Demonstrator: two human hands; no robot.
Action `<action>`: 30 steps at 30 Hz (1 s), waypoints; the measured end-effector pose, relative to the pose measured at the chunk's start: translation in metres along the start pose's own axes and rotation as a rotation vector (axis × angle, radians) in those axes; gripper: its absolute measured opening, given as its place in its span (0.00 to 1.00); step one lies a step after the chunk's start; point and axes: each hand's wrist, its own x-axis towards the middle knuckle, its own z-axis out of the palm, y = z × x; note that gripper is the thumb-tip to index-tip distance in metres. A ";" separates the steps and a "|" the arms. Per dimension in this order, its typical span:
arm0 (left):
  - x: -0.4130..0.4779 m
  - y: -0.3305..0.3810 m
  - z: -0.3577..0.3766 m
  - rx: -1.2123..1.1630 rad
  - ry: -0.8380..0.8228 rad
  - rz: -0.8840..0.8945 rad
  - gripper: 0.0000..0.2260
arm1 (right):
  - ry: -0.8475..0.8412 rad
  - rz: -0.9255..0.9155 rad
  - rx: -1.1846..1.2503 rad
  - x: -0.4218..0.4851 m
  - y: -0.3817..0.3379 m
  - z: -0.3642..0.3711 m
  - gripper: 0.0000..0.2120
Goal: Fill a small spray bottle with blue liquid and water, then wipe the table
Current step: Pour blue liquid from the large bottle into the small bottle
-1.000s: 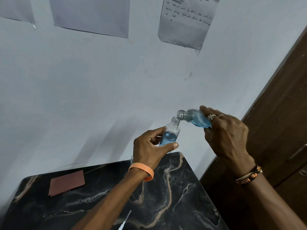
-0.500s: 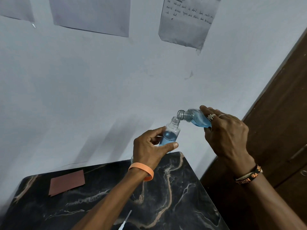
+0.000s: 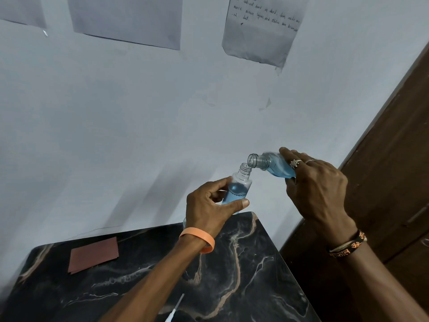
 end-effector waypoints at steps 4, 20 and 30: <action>0.000 0.000 0.000 -0.008 -0.001 -0.003 0.21 | -0.007 -0.001 -0.004 0.000 0.000 0.000 0.29; 0.001 -0.004 0.000 -0.017 0.001 -0.017 0.21 | -0.010 0.000 -0.001 0.001 -0.001 0.002 0.28; 0.000 -0.004 0.000 -0.023 0.001 -0.034 0.21 | -0.005 0.001 0.000 0.001 0.000 0.003 0.29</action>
